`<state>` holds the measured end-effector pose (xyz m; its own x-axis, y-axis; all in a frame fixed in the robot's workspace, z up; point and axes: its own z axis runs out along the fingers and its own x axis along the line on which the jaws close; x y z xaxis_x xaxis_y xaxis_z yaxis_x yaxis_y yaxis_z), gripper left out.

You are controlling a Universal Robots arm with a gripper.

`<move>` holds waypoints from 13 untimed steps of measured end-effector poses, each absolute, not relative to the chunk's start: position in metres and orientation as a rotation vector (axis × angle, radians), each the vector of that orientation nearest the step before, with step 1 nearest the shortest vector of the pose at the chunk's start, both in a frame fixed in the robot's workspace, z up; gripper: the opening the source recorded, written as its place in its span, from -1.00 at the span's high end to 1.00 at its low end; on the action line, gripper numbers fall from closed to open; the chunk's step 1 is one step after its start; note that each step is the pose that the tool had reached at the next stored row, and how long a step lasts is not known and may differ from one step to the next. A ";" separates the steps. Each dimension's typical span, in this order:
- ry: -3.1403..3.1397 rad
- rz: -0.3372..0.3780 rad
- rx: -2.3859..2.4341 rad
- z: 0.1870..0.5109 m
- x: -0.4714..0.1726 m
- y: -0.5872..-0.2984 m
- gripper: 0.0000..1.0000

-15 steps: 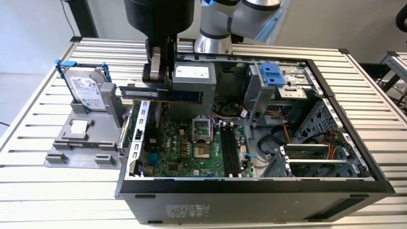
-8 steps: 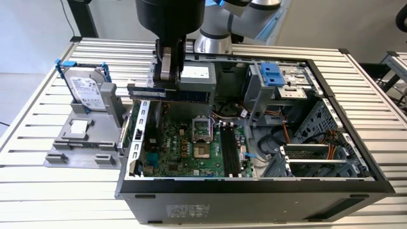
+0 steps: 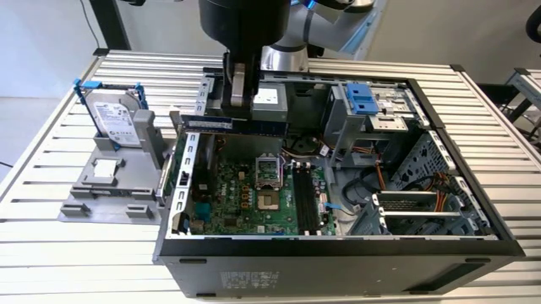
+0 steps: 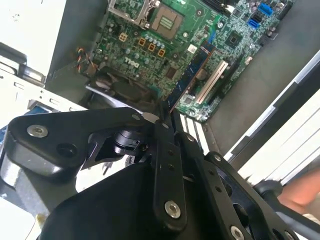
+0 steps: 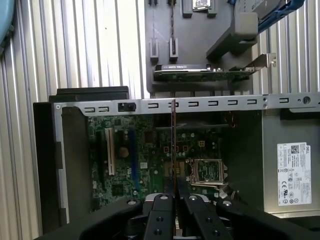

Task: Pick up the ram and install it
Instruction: 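Pick up the ram and move it above insertion slot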

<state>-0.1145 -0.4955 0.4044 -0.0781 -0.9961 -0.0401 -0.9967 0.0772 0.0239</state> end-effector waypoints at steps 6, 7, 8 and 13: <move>2.296 0.070 -2.124 0.404 -0.105 -0.495 1.00; 2.296 0.070 -2.124 0.404 -0.103 -0.495 1.00; 2.296 0.070 -2.124 0.404 -0.102 -0.494 1.00; 2.296 0.070 -2.124 0.404 -0.096 -0.488 1.00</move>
<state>-0.0965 -0.4880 0.4044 -0.0780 -0.9962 -0.0397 -0.9967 0.0771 0.0239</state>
